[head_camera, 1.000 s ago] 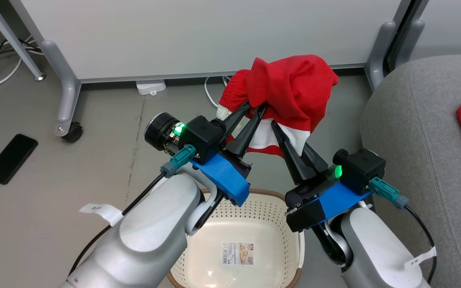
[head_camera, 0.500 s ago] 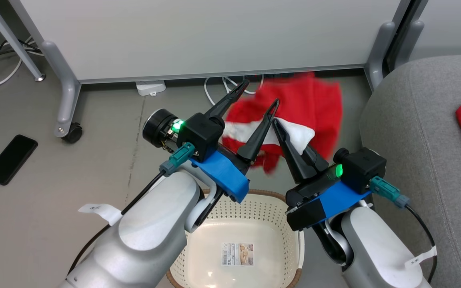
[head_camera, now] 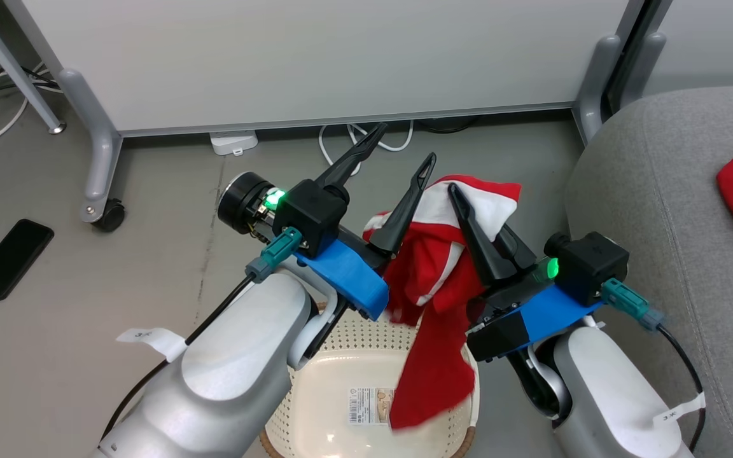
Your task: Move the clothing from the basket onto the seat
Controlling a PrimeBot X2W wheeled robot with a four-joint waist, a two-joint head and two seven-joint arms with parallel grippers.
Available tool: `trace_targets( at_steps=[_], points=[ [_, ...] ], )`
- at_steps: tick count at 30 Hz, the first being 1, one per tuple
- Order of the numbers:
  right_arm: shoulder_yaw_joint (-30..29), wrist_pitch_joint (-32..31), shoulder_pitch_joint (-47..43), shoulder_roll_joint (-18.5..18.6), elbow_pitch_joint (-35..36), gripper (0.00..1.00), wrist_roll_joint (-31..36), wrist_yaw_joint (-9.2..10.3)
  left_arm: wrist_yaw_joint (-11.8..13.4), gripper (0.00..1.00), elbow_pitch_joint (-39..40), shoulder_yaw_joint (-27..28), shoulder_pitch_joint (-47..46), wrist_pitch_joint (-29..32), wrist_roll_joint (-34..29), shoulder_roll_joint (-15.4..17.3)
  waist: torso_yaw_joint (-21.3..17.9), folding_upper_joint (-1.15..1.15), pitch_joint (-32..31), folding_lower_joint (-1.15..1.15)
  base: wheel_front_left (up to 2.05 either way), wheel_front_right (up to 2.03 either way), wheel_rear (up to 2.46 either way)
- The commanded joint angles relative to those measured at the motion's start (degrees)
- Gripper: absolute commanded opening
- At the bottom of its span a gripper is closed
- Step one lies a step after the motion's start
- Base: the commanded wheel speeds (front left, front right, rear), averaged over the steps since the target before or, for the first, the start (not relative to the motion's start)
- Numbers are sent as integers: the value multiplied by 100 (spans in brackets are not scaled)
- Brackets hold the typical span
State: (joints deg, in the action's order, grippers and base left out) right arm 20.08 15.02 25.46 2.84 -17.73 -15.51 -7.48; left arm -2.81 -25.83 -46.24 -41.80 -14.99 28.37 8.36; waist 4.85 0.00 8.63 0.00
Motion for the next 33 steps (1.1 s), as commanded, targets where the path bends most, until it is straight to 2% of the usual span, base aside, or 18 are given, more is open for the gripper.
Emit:
trace_targets(
  at_steps=[1, 15, 33],
  points=[
    [-92, 24, -92, 9, 51, 0, 68, -3, 31, 100, 21, 35, 56, -28, -26, 24, -44, 0, 1, 0, 0, 0, 0],
    [-635, 25, -293, 8, 246, 0, 516, -3, 5, 100, 37, 22, 154, -28, -92, 54, -506, 0, 127, 0, 0, 0, 0],
    [-1273, 25, -746, 5, 648, 0, 666, -3, -81, 100, -78, -248, 110, -10, -141, -21, -1644, 0, 357, 0, 0, 0, 0]
  ],
)
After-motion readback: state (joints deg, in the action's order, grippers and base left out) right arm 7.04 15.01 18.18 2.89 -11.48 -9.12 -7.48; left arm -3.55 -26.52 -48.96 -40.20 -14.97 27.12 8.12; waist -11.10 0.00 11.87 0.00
